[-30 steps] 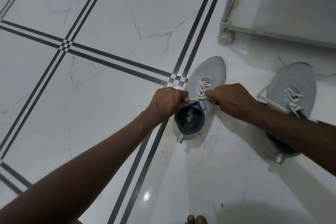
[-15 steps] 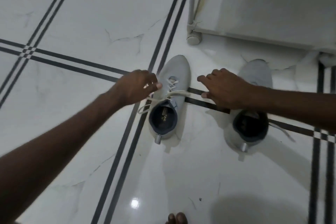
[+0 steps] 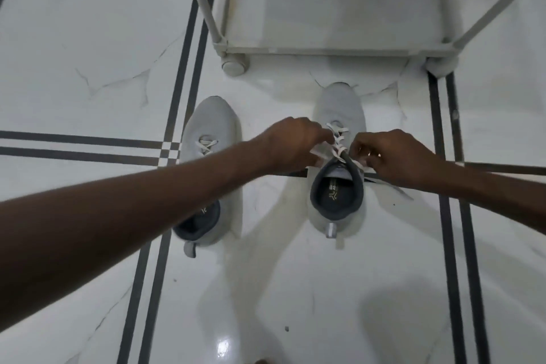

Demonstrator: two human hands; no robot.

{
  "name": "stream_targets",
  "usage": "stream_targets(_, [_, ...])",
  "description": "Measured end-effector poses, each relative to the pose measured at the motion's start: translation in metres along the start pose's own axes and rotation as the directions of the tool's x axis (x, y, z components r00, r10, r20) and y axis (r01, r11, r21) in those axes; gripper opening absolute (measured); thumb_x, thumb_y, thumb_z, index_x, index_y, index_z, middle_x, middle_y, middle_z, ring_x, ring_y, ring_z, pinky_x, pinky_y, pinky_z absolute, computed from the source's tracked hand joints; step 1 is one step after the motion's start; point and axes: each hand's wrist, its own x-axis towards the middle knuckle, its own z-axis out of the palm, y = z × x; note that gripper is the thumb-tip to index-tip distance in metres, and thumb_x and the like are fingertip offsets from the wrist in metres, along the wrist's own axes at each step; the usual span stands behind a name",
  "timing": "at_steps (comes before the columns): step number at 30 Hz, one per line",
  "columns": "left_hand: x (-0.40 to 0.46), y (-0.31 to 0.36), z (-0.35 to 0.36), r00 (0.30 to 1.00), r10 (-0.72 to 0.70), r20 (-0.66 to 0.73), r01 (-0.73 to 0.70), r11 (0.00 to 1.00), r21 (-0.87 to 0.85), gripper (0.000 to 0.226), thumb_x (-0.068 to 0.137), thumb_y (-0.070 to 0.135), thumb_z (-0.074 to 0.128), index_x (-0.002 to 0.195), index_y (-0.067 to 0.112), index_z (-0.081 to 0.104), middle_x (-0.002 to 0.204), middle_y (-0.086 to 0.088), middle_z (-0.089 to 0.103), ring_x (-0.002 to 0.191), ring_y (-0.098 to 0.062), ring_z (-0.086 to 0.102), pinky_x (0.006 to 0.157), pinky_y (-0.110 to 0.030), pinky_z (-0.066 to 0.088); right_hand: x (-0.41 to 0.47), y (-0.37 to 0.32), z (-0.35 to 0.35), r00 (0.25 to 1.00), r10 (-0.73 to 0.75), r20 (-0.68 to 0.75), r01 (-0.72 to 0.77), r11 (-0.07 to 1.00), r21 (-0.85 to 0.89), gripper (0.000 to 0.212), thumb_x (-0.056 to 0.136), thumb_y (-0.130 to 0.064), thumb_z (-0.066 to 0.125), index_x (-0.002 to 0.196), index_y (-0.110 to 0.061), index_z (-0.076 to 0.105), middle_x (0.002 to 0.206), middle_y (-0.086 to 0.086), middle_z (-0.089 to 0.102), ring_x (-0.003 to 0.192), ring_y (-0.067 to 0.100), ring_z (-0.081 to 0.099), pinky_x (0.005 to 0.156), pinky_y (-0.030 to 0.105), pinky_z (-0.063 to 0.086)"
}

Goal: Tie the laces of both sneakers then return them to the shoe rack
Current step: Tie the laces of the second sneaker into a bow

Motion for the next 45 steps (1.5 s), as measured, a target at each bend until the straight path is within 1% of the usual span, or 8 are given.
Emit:
stream_targets(10, [0.001,0.009,0.008,0.985,-0.159,-0.067,0.142,0.968,-0.205,0.016,0.088,0.030,0.067,0.092,0.019,0.078,0.081,-0.003,0.077,0.077,-0.024,0.068,0.072,-0.034,0.052,-0.013,0.002,-0.010,0.996,-0.049,0.078,0.033,0.980,0.194,0.043,0.094,-0.030,0.058,0.064,-0.001,0.049,0.058,0.012,0.053,0.058,0.024,0.050,0.060,0.039,0.040])
stream_targets(15, [0.001,0.007,0.005,0.987,-0.163,-0.006,0.159,0.969,-0.190,0.017,0.090,0.029,0.065,0.095,0.018,0.077,0.081,-0.004,0.076,0.070,-0.020,0.059,0.075,-0.034,0.052,-0.002,-0.004,-0.037,0.991,0.125,0.057,-0.137,0.859,0.493,0.036,0.094,-0.029,0.060,0.063,-0.011,0.059,0.038,-0.009,0.050,0.035,0.009,0.045,0.047,0.026,0.043])
stream_targets(19, [0.003,0.007,0.006,0.984,-0.169,0.055,0.175,0.975,-0.139,0.018,0.090,0.029,0.065,0.098,0.018,0.076,0.087,-0.002,0.076,0.072,-0.018,0.055,0.072,-0.028,0.046,-0.003,-0.010,-0.027,0.990,0.032,0.137,-0.049,0.992,0.119,0.022,0.091,-0.034,0.060,0.074,-0.026,0.070,0.065,-0.014,0.065,0.064,0.008,0.060,0.060,0.029,0.044])
stream_targets(27, [-0.017,-0.008,0.002,0.996,-0.081,0.034,0.082,0.997,-0.016,0.010,0.084,0.019,0.065,0.082,0.019,0.075,0.074,-0.001,0.074,0.065,-0.022,0.062,0.063,-0.031,0.049,-0.012,0.010,-0.012,0.990,-0.009,0.139,0.035,0.981,-0.190,0.026,0.086,-0.013,0.057,0.064,-0.026,0.052,0.061,-0.009,0.057,0.059,0.011,0.051,0.056,0.030,0.040])
stream_targets(35, [-0.040,-0.039,0.015,0.989,-0.145,0.013,0.144,0.988,0.060,0.019,0.080,0.011,0.052,0.068,0.018,0.066,0.065,-0.001,0.071,0.061,-0.025,0.064,0.060,-0.035,0.052,-0.008,0.024,0.005,0.998,0.006,0.056,0.009,0.965,-0.263,0.039,0.074,0.000,0.054,0.056,-0.028,0.034,0.048,-0.010,0.041,0.047,0.003,0.035,0.048,0.026,0.027])
stream_targets(40, [-0.040,-0.039,0.006,0.971,-0.113,-0.209,0.141,0.982,0.128,0.031,0.090,0.036,0.065,0.112,0.014,0.071,0.103,-0.009,0.070,0.091,-0.028,0.064,0.071,-0.036,0.050,-0.017,0.013,0.005,0.973,-0.100,-0.208,0.057,0.978,-0.202,0.003,0.088,-0.017,0.064,0.091,-0.016,0.064,0.083,0.002,0.063,0.079,0.025,0.056,0.072,0.039,0.046])
stream_targets(43, [-0.045,-0.020,0.004,0.873,-0.311,-0.375,0.342,0.940,0.016,0.043,0.094,0.048,0.054,0.085,0.010,0.071,0.083,-0.009,0.067,0.077,-0.026,0.062,0.064,-0.035,0.049,-0.021,-0.006,0.002,0.921,-0.040,-0.388,0.001,0.995,-0.100,0.021,0.093,-0.023,0.057,0.076,-0.012,0.056,0.070,0.004,0.056,0.071,0.027,0.051,0.065,0.037,0.040])
stream_targets(45, [-0.046,-0.001,0.013,0.823,-0.554,-0.124,0.522,0.825,-0.219,0.063,0.096,0.058,0.041,0.070,0.010,0.073,0.061,-0.003,0.066,0.059,-0.020,0.064,0.063,-0.030,0.054,-0.019,-0.018,0.008,0.964,0.146,-0.224,-0.155,0.988,-0.023,0.044,0.095,-0.039,0.051,0.058,-0.014,0.056,0.054,0.002,0.056,0.056,0.024,0.054,0.057,0.034,0.044])
